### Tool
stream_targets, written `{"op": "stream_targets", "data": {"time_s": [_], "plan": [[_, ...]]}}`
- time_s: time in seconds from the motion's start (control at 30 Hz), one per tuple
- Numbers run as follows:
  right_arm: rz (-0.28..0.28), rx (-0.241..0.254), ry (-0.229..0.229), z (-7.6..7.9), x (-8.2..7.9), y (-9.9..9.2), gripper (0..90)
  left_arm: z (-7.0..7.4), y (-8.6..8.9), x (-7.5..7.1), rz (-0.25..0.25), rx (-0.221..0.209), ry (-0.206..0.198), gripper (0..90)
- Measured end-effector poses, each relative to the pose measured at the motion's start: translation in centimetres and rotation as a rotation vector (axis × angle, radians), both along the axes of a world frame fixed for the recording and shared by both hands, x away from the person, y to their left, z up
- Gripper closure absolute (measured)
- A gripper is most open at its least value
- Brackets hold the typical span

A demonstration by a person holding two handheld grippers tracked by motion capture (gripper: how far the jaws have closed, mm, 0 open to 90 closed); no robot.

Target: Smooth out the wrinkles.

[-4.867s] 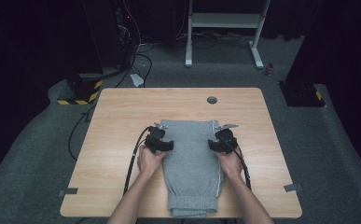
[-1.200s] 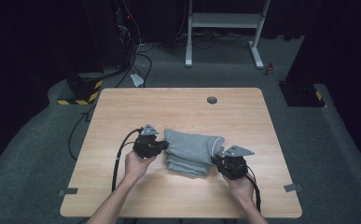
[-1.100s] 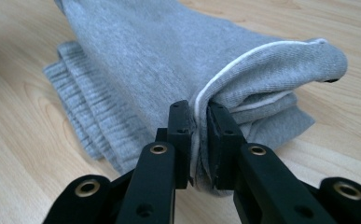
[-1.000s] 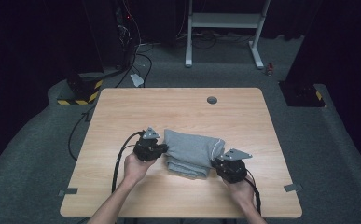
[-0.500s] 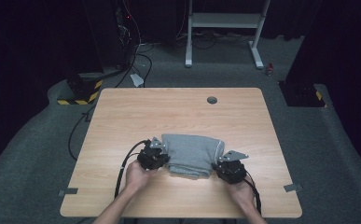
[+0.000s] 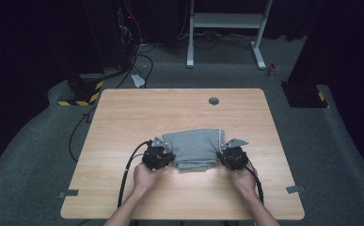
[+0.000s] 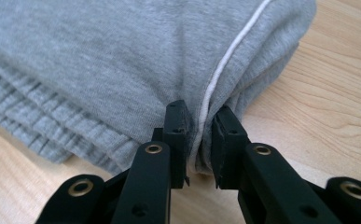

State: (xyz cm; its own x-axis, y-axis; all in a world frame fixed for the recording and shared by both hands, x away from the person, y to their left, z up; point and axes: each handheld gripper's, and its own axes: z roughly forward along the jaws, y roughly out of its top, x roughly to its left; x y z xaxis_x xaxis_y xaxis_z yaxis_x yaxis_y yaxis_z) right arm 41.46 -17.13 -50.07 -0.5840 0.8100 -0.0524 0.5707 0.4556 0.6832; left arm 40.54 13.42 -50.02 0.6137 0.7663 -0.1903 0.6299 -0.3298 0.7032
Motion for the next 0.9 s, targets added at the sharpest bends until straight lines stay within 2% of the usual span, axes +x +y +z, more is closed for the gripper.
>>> {"op": "stream_targets", "data": {"time_s": [0.13,0.23,0.3,0.4,0.47,0.53,0.57,0.6,0.7,0.77,0.8,0.9], "plan": [[-0.021,0.024,0.032,0.2,0.8,-0.3,73.8,-0.2,0.2,0.6,0.031,-0.032,0.023,77.7],[-0.025,0.030,0.040,0.6,0.9,-0.4,67.9,0.0,0.4,0.6,0.043,-0.053,0.023,68.6],[-0.028,0.036,0.024,1.2,0.6,-0.7,62.3,0.5,0.8,0.5,0.059,-0.079,0.002,60.8],[-0.013,0.029,-0.004,1.9,0.0,-0.9,58.3,1.3,1.7,0.7,0.101,-0.134,-0.019,55.5],[-0.021,0.060,-0.017,2.6,-0.2,-1.3,56.5,1.6,1.9,1.0,0.119,-0.132,-0.022,52.9],[-0.038,0.108,-0.021,3.2,0.0,-1.8,54.6,1.9,1.9,1.6,0.138,-0.119,-0.006,50.4],[-0.057,0.136,-0.011,3.5,0.2,-1.9,53.0,2.1,1.8,1.9,0.140,-0.106,-0.002,48.4],[-0.064,0.143,-0.009,3.7,0.5,-2.0,52.1,2.3,1.7,2.3,0.145,-0.091,0.002,47.1],[-0.092,0.158,-0.012,4.2,1.4,-1.9,49.4,2.4,1.4,3.5,0.173,-0.088,0.027,43.4],[-0.103,0.159,0.003,4.2,2.3,-1.7,47.3,2.3,1.1,4.3,0.188,-0.079,0.047,41.3],[-0.115,0.164,0.012,4.2,2.7,-1.6,46.4,2.2,1.1,4.6,0.197,-0.088,0.061,40.6],[-0.137,0.163,0.038,4.0,4.1,-1.2,43.2,2.0,0.7,5.7,0.200,-0.068,0.103,36.9]]}}
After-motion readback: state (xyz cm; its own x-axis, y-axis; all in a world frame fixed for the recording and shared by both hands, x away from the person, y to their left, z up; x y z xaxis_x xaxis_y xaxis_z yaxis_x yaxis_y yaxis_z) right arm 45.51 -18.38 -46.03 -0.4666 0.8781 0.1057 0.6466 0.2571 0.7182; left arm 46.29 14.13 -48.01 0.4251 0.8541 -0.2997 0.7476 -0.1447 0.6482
